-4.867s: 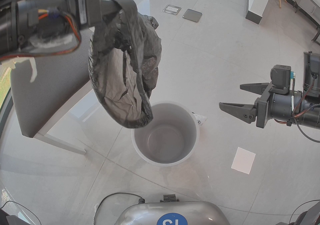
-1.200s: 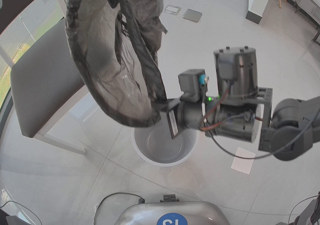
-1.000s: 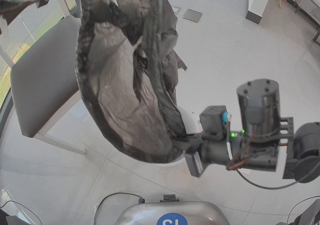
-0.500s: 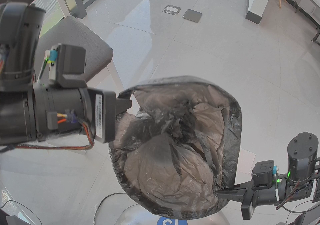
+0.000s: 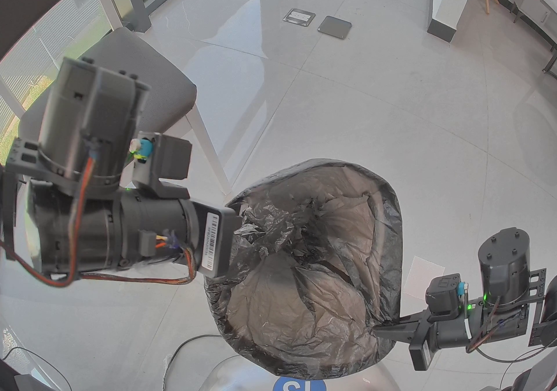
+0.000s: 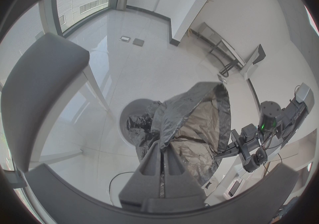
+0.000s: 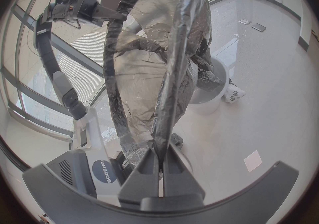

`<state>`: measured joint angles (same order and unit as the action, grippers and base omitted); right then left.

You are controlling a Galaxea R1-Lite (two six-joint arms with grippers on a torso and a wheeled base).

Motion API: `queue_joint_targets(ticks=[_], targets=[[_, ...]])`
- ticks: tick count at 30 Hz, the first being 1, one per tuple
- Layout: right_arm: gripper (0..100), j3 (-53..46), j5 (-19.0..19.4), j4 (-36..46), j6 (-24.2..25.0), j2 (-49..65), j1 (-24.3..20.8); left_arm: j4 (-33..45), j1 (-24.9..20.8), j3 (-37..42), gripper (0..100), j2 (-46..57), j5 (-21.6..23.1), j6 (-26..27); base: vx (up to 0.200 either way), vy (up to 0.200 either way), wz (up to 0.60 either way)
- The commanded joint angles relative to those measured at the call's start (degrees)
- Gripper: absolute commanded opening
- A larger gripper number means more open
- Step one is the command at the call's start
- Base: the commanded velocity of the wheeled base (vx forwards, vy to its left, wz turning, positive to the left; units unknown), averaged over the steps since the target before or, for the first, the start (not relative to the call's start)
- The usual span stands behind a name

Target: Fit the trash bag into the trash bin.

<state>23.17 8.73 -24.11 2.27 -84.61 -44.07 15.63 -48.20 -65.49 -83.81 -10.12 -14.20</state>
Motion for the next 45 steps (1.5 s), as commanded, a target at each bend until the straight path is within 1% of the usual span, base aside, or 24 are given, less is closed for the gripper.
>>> queue_joint_targets(ticks=[1, 5, 9, 12, 14, 15, 16, 17, 18, 20, 22, 24, 26, 29, 34, 40, 45], targets=[[0, 2.23, 0.5, -3.05, -0.42, -7.06, 3.82, -0.42, 3.9, -0.69, 0, -6.8, 1.86, -0.12, 0.0, 0.0, 0.0], [0, 5.3, 0.68, -3.66, -0.95, -12.42, 6.63, -2.27, 8.3, -1.31, 0, -10.85, 4.23, 0.14, 0.0, 0.0, 0.0], [0, 8.03, 0.85, -3.92, -0.86, -16.99, 8.21, -4.82, 10.41, -2.54, 0, -14.72, 4.76, 0.14, 0.0, 0.0, 0.0], [0, 8.99, 1.64, -5.24, -0.77, -19.27, 8.39, -5.08, 11.29, -3.59, 0, -16.74, 4.76, 0.14, 0.0, 0.0, 0.0], [0, 9.7, 1.99, -7.44, -0.95, -21.38, 8.74, -5.43, 12.25, -4.56, 0, -18.14, 4.76, 0.05, 0.0, 0.0, 0.0], [0, 10.58, 2.08, -9.81, -0.95, -23.23, 9.62, -6.22, 13.05, -5.44, 0, -19.2, 4.84, 0.05, 0.0, 0.0, 0.0], [0, 10.58, 2.08, -9.81, -0.95, -23.23, 9.62, -6.22, 13.05, -5.44, 0, -19.2, 4.84, 0.05, 0.0, 0.0, 0.0], [0, 11.54, 2.17, -12.01, -1.21, -24.9, 11.37, -7.19, 13.84, -6.41, 0, -20.08, 4.93, -0.04, 0.0, 0.0, 0.0], [0, 11.72, 2.17, -12.36, -1.56, -25.25, 11.99, -7.37, 14.19, -6.85, 0, -20.34, 4.93, -0.04, 0.0, 0.0, 0.0], [0, 12.95, 3.14, -12.36, -4.29, -26.39, 14.63, -7.45, 15.33, -8.43, 0, -21.13, 4.93, -0.04, 0.0, 0.0, 0.0], [0, 13.56, 5.25, -12.54, -7.28, -27.18, 17.35, -7.54, 16.47, -10.19, 0, -22.27, 4.93, -0.39, 0.0, 0.0, 0.0], [0, 13.83, 6.56, -12.63, -9.47, -27.27, 19.55, -7.45, 17.09, -11.86, 0, -23.06, 4.84, -0.39, 0.0, 0.0, 0.0], [0, 14.09, 7.09, -12.45, -10.44, -27.36, 21.39, -7.28, 17.35, -12.65, 0, -23.33, 4.84, -0.48, 0.0, 0.0, 0.0], [0, 14.27, 7.27, -12.63, -10.62, -28.15, 22.98, -7.37, 17.44, -12.38, 0, -23.86, 4.76, -0.39, 0.0, 0.0, 0.0], [0, 16.46, 7.27, -12.8, -10.62, -29.2, 23.41, -7.37, 17.97, -13.0, 0, -24.65, 4.67, -0.48, 0.0, 0.0, 0.0], [0, 19.8, 7.27, -12.8, -10.62, -31.93, 23.33, -7.45, 17.97, -10.63, 0, -24.38, 4.23, -0.3, 0.0, 0.0, 0.0], [0, 21.65, 7.27, -12.8, -10.62, -33.33, 23.33, -7.45, 19.64, -9.83, 0, -24.21, 4.14, 0.32, 0.0, 0.0, 0.0]])
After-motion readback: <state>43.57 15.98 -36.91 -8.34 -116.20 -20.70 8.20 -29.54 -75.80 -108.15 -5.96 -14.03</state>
